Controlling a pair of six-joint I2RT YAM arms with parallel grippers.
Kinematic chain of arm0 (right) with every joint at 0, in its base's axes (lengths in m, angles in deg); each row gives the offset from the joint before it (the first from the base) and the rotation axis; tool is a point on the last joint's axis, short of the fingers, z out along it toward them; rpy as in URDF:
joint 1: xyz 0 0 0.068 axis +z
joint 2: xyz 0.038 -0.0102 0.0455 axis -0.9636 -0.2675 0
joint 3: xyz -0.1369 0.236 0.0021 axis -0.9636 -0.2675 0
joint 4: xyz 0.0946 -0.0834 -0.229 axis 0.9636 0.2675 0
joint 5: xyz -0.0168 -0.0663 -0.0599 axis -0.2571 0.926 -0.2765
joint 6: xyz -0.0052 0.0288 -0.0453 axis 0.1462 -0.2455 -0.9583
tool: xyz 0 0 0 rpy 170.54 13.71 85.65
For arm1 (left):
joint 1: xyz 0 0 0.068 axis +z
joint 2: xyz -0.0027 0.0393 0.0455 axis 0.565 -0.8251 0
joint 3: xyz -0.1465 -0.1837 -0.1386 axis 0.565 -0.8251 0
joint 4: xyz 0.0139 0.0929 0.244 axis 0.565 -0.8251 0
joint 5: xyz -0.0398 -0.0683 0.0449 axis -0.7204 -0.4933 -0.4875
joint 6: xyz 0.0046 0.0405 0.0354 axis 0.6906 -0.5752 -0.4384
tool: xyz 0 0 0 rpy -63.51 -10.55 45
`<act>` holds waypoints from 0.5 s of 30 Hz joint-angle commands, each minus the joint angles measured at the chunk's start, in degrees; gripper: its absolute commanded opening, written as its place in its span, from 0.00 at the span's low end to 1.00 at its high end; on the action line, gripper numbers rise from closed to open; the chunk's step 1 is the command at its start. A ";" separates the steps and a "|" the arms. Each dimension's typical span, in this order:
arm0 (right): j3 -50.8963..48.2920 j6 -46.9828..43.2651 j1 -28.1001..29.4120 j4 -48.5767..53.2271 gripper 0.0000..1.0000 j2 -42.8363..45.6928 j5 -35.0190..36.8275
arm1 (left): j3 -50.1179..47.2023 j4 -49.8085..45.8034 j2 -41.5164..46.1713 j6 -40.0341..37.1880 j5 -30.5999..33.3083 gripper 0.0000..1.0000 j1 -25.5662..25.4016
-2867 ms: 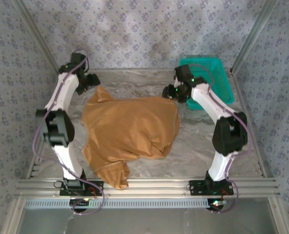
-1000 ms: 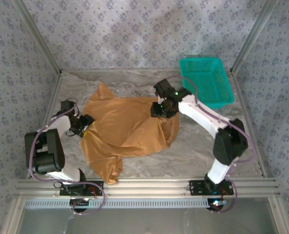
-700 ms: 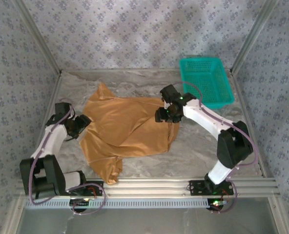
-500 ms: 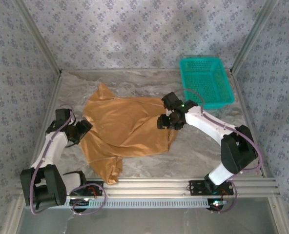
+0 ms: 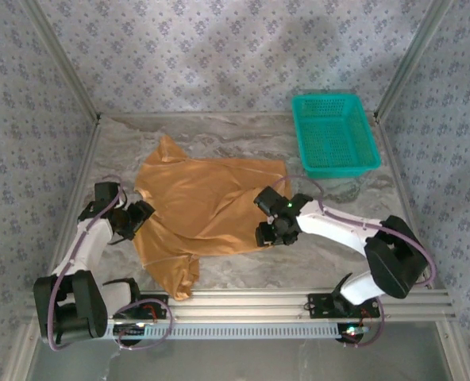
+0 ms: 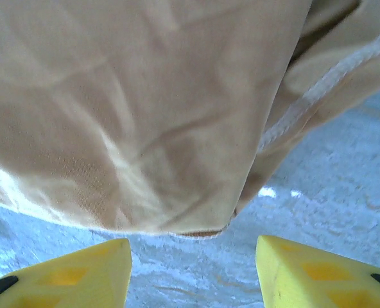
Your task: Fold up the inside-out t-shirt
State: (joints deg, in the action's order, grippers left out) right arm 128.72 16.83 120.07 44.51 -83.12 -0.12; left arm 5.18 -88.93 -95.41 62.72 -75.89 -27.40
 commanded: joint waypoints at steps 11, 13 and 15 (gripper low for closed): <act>0.91 1.50 -2.35 -5.71 0.05 -6.52 -0.27 | -3.08 3.27 -2.47 2.30 1.40 0.64 -0.50; 2.05 1.25 -2.04 -2.65 0.00 -4.99 0.25 | -2.78 4.77 -4.44 3.12 1.31 0.64 -0.55; 2.33 1.26 -1.41 -0.01 0.00 -2.30 0.82 | -2.15 5.61 -6.50 3.55 1.85 0.63 -0.64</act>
State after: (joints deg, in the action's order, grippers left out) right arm 129.07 18.60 117.95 39.39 -88.87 -0.71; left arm 2.38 -85.82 -99.98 64.73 -74.16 -27.57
